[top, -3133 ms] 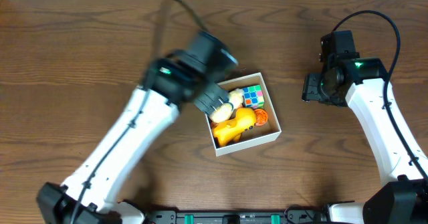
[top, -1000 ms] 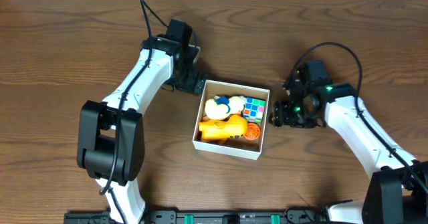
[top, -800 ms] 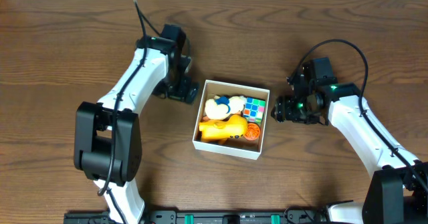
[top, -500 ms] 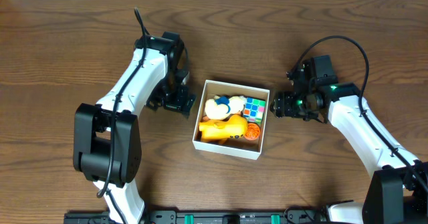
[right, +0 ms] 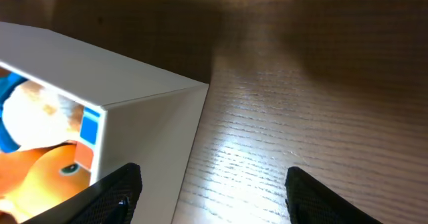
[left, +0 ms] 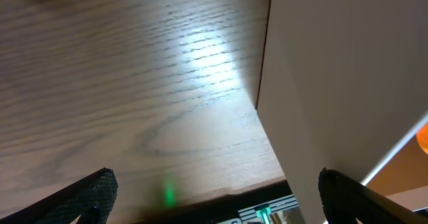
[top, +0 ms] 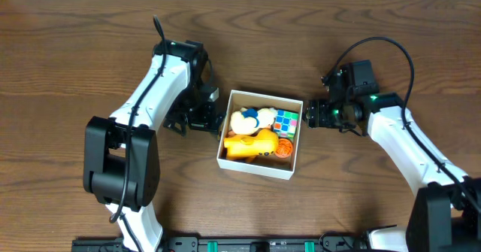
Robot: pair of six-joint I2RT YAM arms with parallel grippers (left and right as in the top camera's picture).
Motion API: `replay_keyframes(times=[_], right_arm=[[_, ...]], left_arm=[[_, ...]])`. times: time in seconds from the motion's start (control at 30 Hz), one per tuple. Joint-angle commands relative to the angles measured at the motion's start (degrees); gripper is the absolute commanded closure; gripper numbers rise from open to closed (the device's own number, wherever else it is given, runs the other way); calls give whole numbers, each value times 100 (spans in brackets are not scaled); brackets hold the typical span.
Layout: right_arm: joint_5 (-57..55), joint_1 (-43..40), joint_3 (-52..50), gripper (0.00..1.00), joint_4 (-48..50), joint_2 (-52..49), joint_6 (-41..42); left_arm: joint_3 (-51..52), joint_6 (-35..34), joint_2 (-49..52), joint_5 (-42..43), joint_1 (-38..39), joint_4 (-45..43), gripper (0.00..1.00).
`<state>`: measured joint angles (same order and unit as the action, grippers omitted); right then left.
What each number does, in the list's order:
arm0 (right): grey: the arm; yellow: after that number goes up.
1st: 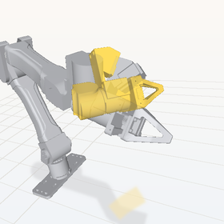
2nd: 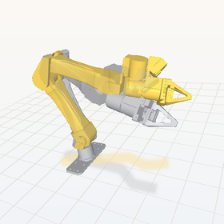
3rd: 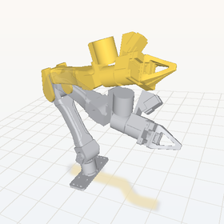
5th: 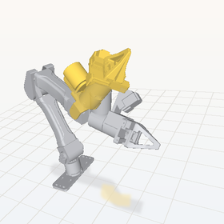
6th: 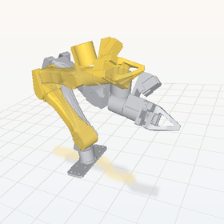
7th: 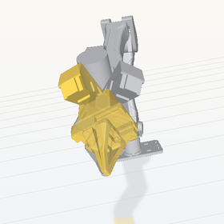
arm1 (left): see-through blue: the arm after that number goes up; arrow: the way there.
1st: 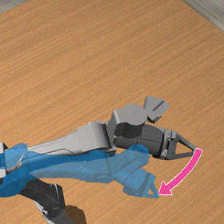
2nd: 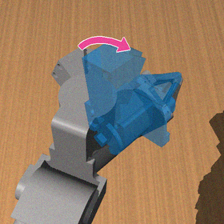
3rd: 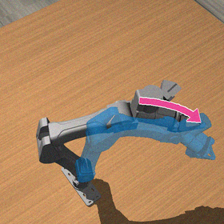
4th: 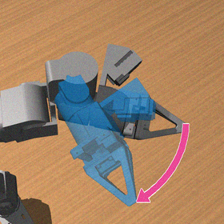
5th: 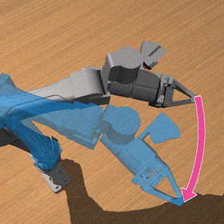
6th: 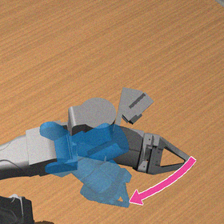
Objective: Pack container
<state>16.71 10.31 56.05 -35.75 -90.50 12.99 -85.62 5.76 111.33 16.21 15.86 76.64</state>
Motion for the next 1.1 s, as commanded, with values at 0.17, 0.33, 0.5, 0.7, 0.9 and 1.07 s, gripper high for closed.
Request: replay_keyframes(times=[0.17,0.33,0.5,0.7,0.9,1.07], right_arm=[[188,-13,-9,28,330,-501,44],[525,-11,-7,28,715,-501,46],[468,-13,-7,28,664,-501,46],[188,-17,-7,29,431,-501,48],[173,-17,-7,29,197,-501,48],[177,-17,-7,27,-136,-501,46]], left_arm=[[11,-50,-157,160,415,48,2],[11,-48,-157,151,507,46,2],[11,-50,-157,15,494,42,2],[11,-52,-157,-472,494,-26,2],[11,-55,-157,-658,494,-468,2],[11,-50,-157,-660,494,-896,2]])
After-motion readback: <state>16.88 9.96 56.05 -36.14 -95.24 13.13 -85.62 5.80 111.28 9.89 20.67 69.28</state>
